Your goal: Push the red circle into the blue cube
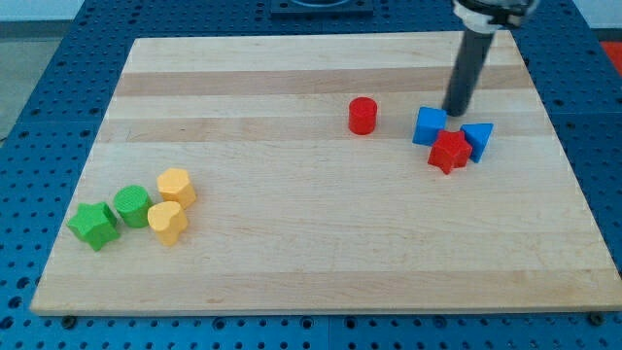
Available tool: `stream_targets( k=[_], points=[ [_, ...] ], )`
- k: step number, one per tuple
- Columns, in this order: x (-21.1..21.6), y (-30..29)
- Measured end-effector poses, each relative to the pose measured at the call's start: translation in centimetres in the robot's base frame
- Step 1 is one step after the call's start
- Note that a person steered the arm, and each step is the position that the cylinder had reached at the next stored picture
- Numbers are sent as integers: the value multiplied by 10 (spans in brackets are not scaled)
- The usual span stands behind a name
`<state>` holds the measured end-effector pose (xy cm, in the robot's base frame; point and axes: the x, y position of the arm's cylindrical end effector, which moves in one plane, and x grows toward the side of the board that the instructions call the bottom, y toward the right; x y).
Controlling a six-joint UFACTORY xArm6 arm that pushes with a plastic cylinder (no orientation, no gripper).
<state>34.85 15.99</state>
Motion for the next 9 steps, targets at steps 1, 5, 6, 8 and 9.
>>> stream_targets(
  k=[1, 5, 6, 8, 9],
  points=[
    [-36, -52],
    [-65, -142],
    [-65, -143],
    [-67, -146],
    [-67, -146]
  ],
)
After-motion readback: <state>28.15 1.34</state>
